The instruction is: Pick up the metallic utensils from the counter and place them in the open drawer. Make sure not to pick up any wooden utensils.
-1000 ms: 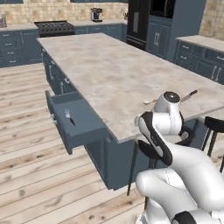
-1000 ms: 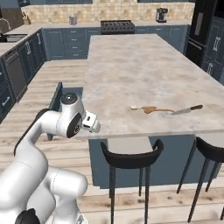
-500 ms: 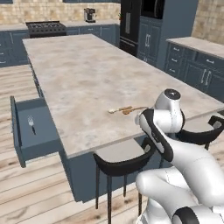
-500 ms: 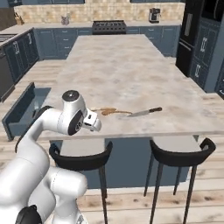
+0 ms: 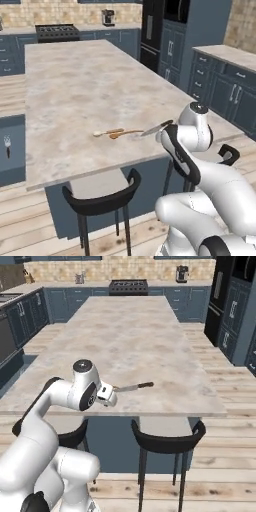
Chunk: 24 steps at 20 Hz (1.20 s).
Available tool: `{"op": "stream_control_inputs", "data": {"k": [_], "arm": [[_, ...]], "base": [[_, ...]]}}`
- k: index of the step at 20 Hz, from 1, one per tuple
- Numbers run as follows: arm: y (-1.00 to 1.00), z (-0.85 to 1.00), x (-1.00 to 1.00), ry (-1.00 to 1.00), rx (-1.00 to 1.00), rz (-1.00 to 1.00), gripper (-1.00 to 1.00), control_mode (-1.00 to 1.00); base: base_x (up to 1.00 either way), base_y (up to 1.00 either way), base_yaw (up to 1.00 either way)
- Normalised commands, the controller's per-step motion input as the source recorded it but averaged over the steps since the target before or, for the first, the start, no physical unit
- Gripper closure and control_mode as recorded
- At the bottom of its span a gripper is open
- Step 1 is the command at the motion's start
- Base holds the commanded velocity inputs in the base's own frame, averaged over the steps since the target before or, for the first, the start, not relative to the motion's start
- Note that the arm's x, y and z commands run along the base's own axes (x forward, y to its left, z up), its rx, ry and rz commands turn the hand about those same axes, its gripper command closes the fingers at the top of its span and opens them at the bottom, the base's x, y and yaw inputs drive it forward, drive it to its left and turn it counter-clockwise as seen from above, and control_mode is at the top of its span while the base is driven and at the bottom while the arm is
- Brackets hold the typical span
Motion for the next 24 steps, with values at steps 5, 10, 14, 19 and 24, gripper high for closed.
{"op": "stream_control_inputs", "data": {"k": [5,10,14,19,24], "arm": [[0.0,0.0,0.0,0.0,0.0,0.0,-1.0,1.0],[0.0,0.0,0.0,0.0,0.0,0.0,-1.0,1.0],[0.0,0.0,0.0,0.0,0.0,0.0,-1.0,1.0],[0.0,0.0,0.0,0.0,0.0,0.0,-1.0,1.0],[0.0,0.0,0.0,0.0,0.0,0.0,-1.0,1.0]], "base": [[0.73,-0.16,0.21],[0.82,-0.02,0.08],[0.58,-0.29,0.22],[0.49,-0.4,0.33],[0.29,-0.57,0.35]]}}
